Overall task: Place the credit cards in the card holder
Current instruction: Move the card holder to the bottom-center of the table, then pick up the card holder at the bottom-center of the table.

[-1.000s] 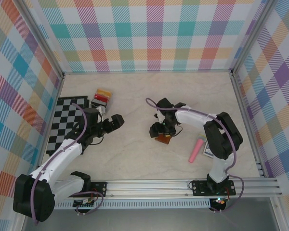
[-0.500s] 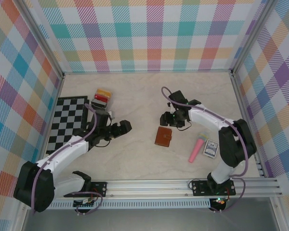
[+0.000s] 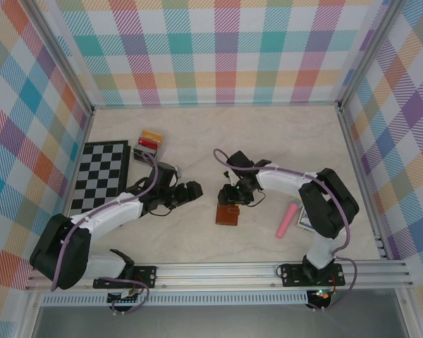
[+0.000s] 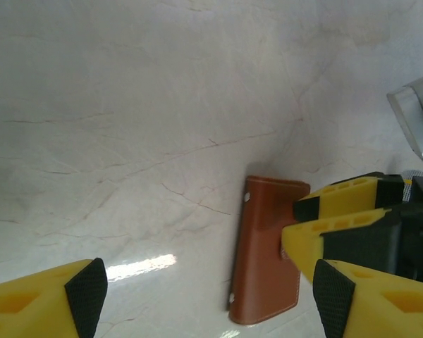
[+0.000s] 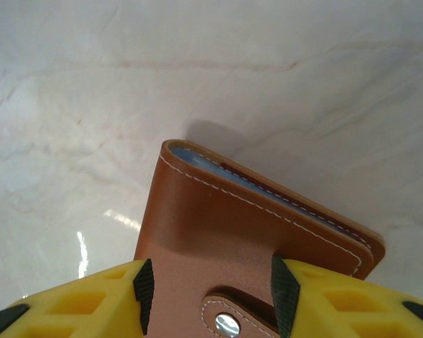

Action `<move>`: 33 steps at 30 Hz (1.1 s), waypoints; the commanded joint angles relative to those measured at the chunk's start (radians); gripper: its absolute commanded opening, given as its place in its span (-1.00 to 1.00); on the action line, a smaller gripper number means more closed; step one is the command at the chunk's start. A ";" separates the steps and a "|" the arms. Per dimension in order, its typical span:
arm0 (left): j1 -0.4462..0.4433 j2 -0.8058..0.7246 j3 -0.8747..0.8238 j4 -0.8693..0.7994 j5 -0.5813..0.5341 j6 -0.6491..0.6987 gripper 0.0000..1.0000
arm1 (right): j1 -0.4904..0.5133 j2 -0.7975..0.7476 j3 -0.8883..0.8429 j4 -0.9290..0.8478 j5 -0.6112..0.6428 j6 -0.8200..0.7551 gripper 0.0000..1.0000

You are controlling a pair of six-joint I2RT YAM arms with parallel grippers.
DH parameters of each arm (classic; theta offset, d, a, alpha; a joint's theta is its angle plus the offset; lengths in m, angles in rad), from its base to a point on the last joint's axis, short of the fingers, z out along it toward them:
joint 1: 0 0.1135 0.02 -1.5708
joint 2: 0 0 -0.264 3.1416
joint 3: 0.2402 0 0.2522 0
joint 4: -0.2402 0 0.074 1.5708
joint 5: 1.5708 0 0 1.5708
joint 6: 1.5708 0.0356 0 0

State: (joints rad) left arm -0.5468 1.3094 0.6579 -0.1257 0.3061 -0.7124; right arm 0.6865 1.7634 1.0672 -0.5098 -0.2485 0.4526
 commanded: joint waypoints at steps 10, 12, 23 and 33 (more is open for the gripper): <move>-0.155 0.121 0.049 0.105 0.012 -0.079 0.49 | -0.005 -0.356 -0.200 -0.007 0.233 0.213 -0.09; -0.170 0.156 0.073 0.107 0.026 -0.080 0.49 | -0.008 -0.376 -0.232 -0.003 0.220 0.249 -0.11; -0.216 0.308 0.170 0.109 0.098 -0.079 0.38 | -0.008 -0.352 -0.313 0.125 0.061 0.330 -0.38; -0.223 0.344 0.171 0.092 0.078 -0.085 0.27 | -0.008 -0.259 -0.291 0.158 0.002 0.324 -0.49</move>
State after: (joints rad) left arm -0.7525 1.6413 0.8154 -0.0231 0.3935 -0.7952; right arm 0.6796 1.4857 0.7609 -0.3832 -0.2066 0.7567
